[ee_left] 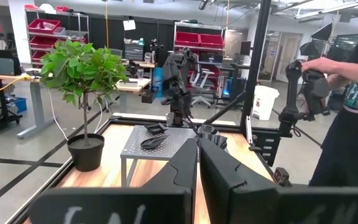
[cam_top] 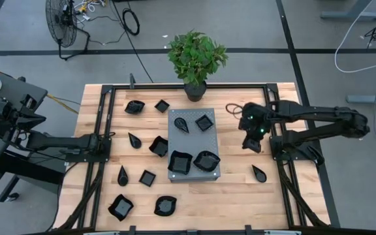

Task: Pick & Place Mini shaped plates
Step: Stack the black bowl on top of the black bowl on the shelf

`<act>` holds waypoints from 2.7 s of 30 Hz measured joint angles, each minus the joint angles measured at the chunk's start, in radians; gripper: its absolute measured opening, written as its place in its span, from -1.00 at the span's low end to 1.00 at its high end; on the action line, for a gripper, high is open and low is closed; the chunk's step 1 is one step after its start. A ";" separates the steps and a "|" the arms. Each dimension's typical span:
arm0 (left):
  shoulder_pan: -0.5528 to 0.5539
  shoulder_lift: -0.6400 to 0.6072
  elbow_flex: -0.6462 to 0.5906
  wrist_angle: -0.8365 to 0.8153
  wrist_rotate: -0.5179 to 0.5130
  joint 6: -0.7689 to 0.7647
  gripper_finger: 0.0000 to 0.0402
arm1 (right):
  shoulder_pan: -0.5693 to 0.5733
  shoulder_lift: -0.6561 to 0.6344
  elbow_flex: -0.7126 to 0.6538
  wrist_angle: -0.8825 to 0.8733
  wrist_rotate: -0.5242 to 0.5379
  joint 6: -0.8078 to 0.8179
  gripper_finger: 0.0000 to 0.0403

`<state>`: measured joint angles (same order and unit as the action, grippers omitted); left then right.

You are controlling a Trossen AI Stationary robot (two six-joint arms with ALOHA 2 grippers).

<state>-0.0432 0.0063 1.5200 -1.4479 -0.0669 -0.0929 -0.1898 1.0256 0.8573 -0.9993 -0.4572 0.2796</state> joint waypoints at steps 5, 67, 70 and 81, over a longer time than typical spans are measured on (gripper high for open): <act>0.000 0.000 0.000 0.000 0.000 0.000 -0.88 | 0.067 -0.006 -0.040 -0.073 0.040 -0.001 -0.46; 0.000 0.000 0.000 0.000 0.000 0.001 -0.88 | 0.757 0.209 -0.229 0.055 0.439 0.885 -0.46; 0.000 0.000 0.000 0.000 0.000 0.000 -0.88 | 0.757 0.209 -0.240 0.059 0.439 0.864 -0.46; 0.000 0.000 0.000 0.000 0.000 0.000 -0.88 | 0.757 0.209 -0.241 0.075 0.443 0.660 -0.46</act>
<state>-0.0433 0.0063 1.5201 -1.4479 -0.0669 -0.0929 0.5671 1.2343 0.6164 -0.9243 -0.0143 0.9398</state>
